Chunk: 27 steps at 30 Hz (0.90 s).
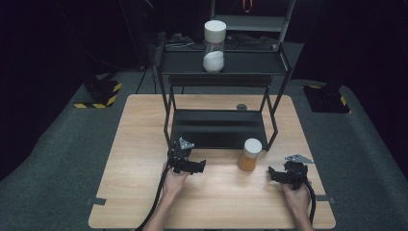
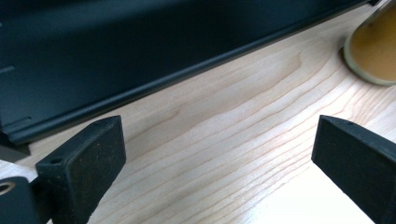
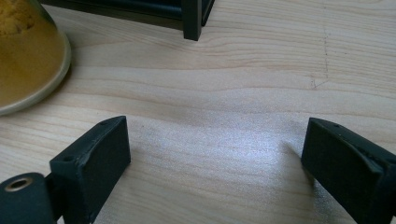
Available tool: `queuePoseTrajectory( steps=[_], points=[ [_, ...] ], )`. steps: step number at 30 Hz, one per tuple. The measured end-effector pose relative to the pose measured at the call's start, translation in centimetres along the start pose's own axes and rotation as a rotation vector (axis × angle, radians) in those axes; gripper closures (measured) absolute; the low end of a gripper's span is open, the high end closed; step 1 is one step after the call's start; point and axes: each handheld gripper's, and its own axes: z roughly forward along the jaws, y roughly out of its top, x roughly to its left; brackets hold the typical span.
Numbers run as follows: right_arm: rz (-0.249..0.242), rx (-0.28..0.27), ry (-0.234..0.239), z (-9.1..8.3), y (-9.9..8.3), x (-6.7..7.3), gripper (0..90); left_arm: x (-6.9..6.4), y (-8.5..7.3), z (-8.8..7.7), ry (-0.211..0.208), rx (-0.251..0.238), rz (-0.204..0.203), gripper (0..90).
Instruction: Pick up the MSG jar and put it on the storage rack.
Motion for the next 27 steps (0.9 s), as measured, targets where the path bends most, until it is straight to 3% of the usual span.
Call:
queuePoseTrajectory(
  steps=[4,21,25,27],
  points=[
    [0.000,0.000,0.000,0.0,0.0,0.0,7.5,-0.4,-0.5,0.9,0.036,0.007,0.008,3.4],
    [0.000,0.000,0.000,0.0,0.0,0.0,7.4,-0.8,-1.4,2.7,0.083,0.030,-0.011,4.3],
    [0.000,0.000,0.000,0.0,0.0,0.0,7.3,-1.3,-1.7,2.8,0.103,0.024,0.001,4.7],
    [-0.002,0.000,0.000,0.0,0.0,0.0,7.3,-1.9,-2.1,3.0,0.122,0.013,0.029,4.4]
  ],
)
